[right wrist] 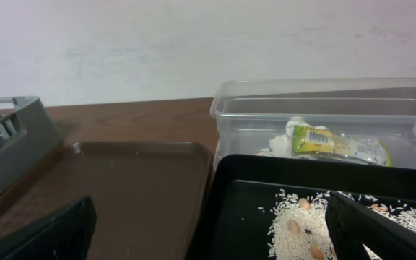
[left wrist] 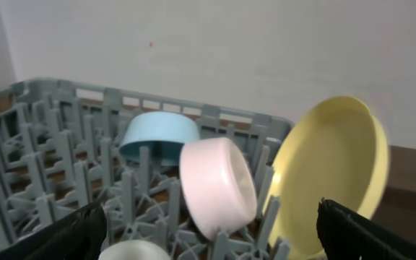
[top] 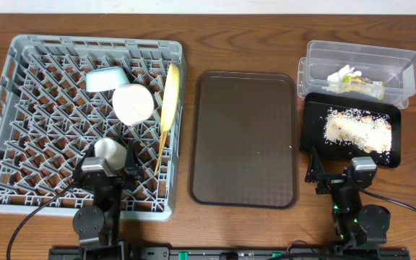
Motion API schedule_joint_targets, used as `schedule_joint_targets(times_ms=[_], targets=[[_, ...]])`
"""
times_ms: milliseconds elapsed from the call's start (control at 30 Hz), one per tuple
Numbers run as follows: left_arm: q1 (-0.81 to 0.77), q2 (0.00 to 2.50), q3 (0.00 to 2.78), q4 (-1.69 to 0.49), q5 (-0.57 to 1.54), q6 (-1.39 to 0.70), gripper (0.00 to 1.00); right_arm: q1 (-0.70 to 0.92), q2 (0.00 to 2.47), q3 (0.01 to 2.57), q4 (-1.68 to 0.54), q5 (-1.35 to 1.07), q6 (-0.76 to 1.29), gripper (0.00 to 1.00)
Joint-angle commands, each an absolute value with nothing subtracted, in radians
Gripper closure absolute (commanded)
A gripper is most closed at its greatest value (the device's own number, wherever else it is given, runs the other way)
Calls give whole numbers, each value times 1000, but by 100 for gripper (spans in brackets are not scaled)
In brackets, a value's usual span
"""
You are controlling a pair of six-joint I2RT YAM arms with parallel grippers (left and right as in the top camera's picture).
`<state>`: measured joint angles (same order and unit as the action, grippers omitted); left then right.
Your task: Sort waste into correct bins and load items into the dishwasher
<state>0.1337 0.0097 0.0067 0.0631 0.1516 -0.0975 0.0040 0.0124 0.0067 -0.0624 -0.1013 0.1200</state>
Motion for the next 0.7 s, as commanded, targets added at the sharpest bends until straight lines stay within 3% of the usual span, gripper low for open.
schedule_joint_targets(times_ms=[0,667], targets=[[131,2,4,-13,120,-99,6,20,6,6,-65,-110,110,1],[130,4,4,-60,122,-99,6,20,6,6,-65,-110,110,1]])
